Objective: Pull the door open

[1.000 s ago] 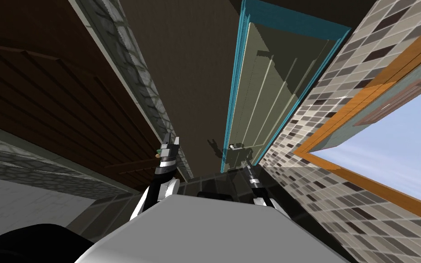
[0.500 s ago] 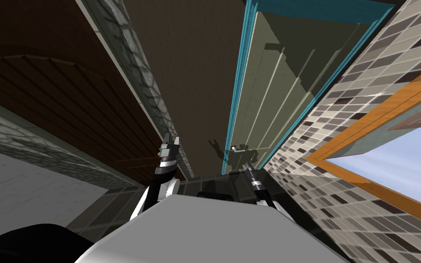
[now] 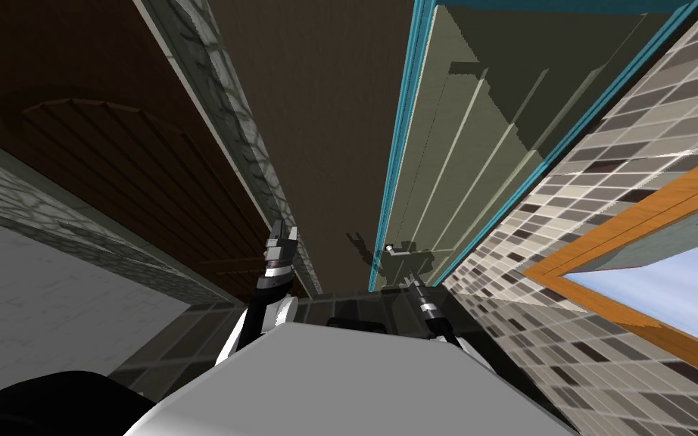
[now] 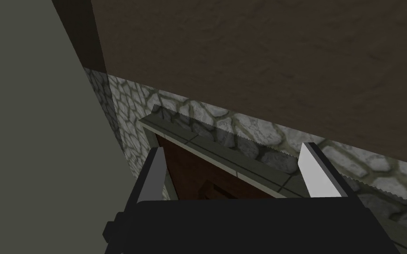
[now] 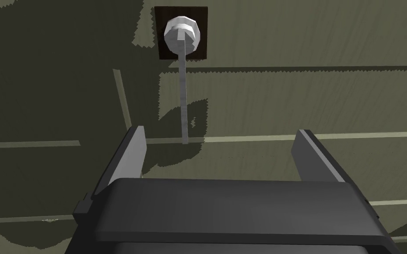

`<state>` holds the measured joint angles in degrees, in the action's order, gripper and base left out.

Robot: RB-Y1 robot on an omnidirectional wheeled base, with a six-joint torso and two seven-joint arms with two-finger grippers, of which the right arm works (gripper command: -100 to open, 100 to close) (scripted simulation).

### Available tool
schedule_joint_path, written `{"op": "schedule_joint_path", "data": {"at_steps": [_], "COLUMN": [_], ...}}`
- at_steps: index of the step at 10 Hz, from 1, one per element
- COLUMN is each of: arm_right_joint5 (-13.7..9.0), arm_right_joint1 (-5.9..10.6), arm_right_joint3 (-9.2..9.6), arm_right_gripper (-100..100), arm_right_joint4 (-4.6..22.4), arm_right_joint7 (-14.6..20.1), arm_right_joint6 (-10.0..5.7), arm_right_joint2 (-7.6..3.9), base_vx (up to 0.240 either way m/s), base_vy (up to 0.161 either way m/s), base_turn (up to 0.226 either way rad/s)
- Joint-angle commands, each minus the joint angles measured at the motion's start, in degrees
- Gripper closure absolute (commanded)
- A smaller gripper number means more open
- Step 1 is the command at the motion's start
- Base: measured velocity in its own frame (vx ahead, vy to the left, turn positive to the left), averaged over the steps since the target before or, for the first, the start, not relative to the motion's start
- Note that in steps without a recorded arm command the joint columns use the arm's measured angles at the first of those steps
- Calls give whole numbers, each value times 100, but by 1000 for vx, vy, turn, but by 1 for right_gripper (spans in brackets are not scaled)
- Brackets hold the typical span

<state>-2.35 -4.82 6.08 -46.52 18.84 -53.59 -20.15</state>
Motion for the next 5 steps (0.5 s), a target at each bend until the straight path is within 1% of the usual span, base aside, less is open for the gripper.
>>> {"op": "schedule_joint_path", "data": {"at_steps": [1,3,4,5], "arm_right_joint5": [-4,-10,-11,-11], "arm_right_joint1": [70,140,160,158], "arm_right_joint3": [29,56,64,57], "arm_right_gripper": [-100,-100,-100,-100], "arm_right_joint4": [243,488,556,512], "arm_right_joint7": [31,66,76,73], "arm_right_joint6": [-47,-101,-116,-100], "arm_right_joint2": [-53,-111,-127,-120], "base_vx": [46,39,33,14], "base_vy": [-59,-53,-44,-20], "base_turn": [110,89,67,12]}}
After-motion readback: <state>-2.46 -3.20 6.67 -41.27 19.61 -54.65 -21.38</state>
